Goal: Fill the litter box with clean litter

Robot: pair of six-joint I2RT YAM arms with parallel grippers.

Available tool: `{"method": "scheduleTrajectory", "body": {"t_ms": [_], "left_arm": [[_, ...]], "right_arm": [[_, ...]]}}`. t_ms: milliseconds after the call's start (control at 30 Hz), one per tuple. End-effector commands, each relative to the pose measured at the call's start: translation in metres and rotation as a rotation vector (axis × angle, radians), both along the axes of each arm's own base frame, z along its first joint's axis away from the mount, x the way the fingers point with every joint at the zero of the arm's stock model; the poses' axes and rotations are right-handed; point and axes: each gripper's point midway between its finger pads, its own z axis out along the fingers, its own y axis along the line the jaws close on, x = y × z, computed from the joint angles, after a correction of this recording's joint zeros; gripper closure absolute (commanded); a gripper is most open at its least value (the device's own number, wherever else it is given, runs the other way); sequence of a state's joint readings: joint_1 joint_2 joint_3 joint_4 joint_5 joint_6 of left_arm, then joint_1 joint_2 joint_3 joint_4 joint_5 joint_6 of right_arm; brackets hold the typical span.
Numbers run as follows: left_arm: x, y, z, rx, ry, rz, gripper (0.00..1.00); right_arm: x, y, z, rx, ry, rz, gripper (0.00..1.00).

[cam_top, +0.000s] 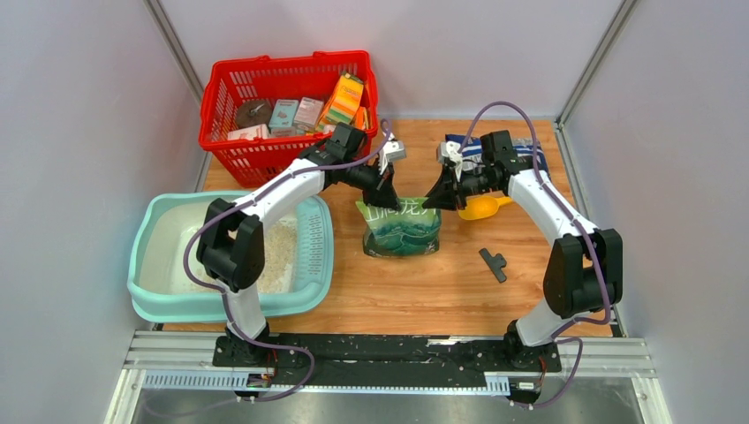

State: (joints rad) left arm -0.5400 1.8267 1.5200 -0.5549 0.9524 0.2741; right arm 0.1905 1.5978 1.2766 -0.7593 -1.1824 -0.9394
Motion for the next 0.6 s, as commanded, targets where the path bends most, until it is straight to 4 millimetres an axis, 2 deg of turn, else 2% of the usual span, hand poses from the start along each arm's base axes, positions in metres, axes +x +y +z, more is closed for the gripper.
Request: {"method": "scheduleTrajectory", "body": {"t_ms": [0,133,233,400,567], "left_arm": [[0.004,0.002,0.031,-0.074,0.000,0.040,1.00],[0.008,-0.006,0.040,-0.107,-0.067,0.016,0.85],[0.005,-0.018,0.044,-0.117,-0.113,-0.026,0.80],[0.003,-0.039,0.045,-0.139,-0.100,-0.061,0.79],[0.005,-0.051,0.041,-0.133,-0.117,-0.070,0.80]], "right_arm": [[0.003,-0.004,0.000,-0.033,-0.076,-0.006,0.90],[0.000,-0.003,0.002,-0.018,-0.045,-0.009,0.98],[0.000,-0.001,0.004,-0.006,-0.015,-0.011,1.00],[0.000,0.000,0.004,-0.005,0.005,-0.019,1.00],[0.000,0.000,0.005,0.001,0.032,-0.024,1.00]]}}
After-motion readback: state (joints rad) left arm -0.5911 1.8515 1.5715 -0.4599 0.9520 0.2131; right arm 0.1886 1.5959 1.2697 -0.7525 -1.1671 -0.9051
